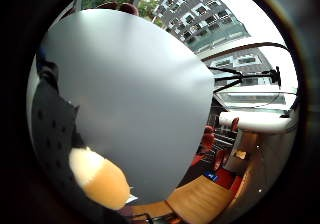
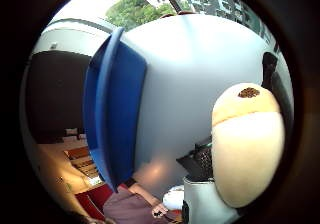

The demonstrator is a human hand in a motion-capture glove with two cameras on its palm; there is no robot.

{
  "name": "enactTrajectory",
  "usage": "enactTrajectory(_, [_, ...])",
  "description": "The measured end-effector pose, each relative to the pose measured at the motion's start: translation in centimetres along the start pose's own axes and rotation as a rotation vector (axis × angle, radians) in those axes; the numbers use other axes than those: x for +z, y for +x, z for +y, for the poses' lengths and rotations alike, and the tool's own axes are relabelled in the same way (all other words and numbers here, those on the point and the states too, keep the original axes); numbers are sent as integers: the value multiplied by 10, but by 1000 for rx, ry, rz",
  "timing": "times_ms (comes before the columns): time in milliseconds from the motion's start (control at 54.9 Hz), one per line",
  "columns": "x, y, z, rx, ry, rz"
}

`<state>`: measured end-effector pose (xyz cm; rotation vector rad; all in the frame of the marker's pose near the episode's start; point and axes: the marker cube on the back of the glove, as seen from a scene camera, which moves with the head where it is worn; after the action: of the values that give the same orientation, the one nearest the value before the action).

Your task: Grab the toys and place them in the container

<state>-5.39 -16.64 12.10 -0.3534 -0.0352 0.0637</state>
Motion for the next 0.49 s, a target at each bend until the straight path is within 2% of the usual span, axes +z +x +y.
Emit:
enactTrajectory(237, [-82, -17, 2, 39, 89, 114])
enactTrajectory(346, [-116, -51, -6, 96, 149, 112])
enactTrajectory(492, [-133, -113, -16, 85, 183, 71])
